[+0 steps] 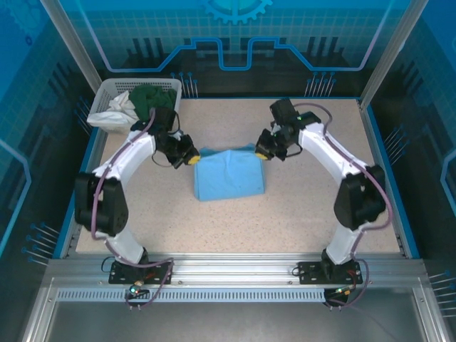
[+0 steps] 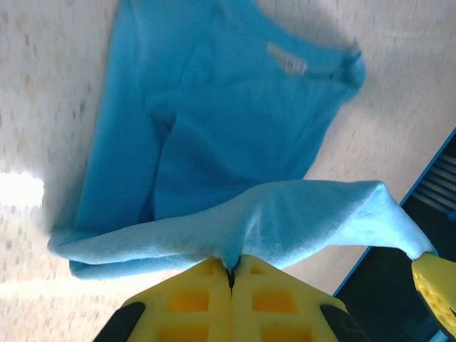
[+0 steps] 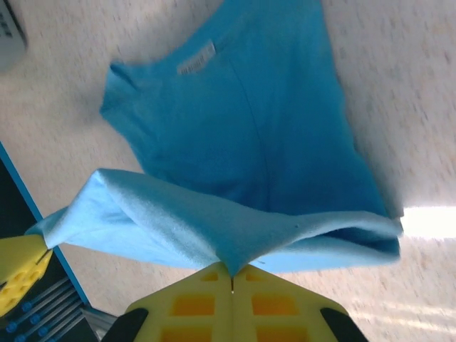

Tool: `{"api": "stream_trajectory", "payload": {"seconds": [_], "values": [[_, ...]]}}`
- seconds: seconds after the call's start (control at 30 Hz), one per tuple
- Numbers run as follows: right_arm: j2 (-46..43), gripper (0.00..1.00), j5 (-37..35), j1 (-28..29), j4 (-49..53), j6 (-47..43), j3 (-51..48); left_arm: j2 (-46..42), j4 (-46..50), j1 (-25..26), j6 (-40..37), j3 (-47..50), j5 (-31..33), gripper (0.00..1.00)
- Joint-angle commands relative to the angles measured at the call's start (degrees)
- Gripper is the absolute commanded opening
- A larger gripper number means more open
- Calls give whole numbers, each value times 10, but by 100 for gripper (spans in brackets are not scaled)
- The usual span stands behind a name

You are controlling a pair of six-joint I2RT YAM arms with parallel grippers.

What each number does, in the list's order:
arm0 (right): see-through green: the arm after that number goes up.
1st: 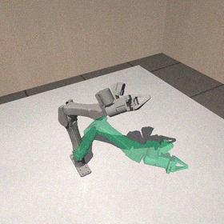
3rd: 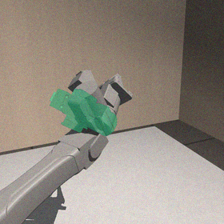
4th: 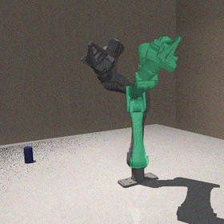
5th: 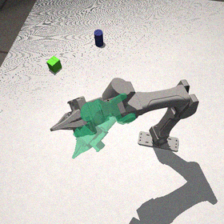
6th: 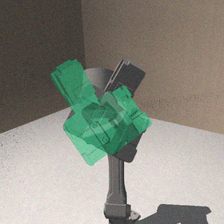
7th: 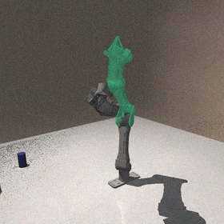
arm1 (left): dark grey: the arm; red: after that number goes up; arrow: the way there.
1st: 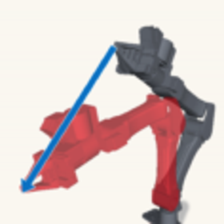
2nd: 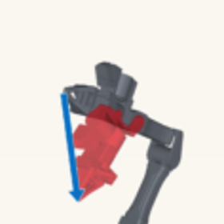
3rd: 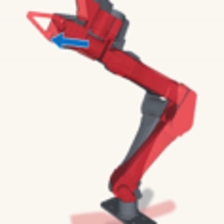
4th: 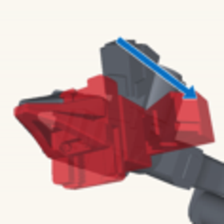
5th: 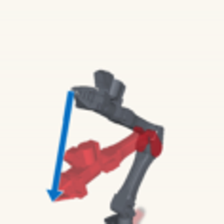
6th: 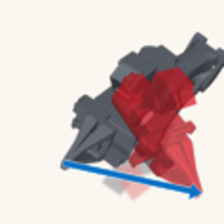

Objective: Fold and stack the t-shirts

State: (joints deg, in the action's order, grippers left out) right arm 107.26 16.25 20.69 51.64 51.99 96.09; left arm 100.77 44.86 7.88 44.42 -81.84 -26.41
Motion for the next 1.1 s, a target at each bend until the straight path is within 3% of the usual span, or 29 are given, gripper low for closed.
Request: {"api": "stream_trajectory", "payload": {"seconds": [0.0,0.07,0.1,0.13,0.17,0.23,0.33,0.37,0.43,0.53,0.63,0.7,0.87,1.07], "values": [[96,0,21,-23,54,-8,109,68,-15,-33,-2,-48,-20,2],[165,0,21,-33,69,-2,185,117,-37,-48,17,-75,-29,7],[199,0,24,-38,81,3,226,140,-40,-51,25,-89,-31,20],[239,11,31,-46,98,12,266,166,-37,-55,29,-113,-35,33],[278,28,41,-53,112,21,302,185,-25,-57,28,-138,-28,44],[326,42,42,-71,148,37,357,200,-15,-60,31,-169,-12,75],[304,57,20,-89,138,50,353,179,-12,-57,18,-196,8,87],[279,68,12,-90,121,51,330,163,-11,-55,13,-198,15,87],[217,68,17,-89,79,50,270,132,-2,-46,5,-190,23,84],[133,58,54,-62,-1,37,149,76,-15,-14,-3,-141,29,70],[71,42,72,-21,-64,29,33,39,-53,38,7,-75,19,51],[47,30,75,-1,-118,44,-38,31,-81,76,13,-34,20,43],[70,18,102,32,-235,93,-140,68,-144,134,41,35,25,33],[148,16,85,44,-208,70,-147,118,-144,137,-24,92,114,33]]}}
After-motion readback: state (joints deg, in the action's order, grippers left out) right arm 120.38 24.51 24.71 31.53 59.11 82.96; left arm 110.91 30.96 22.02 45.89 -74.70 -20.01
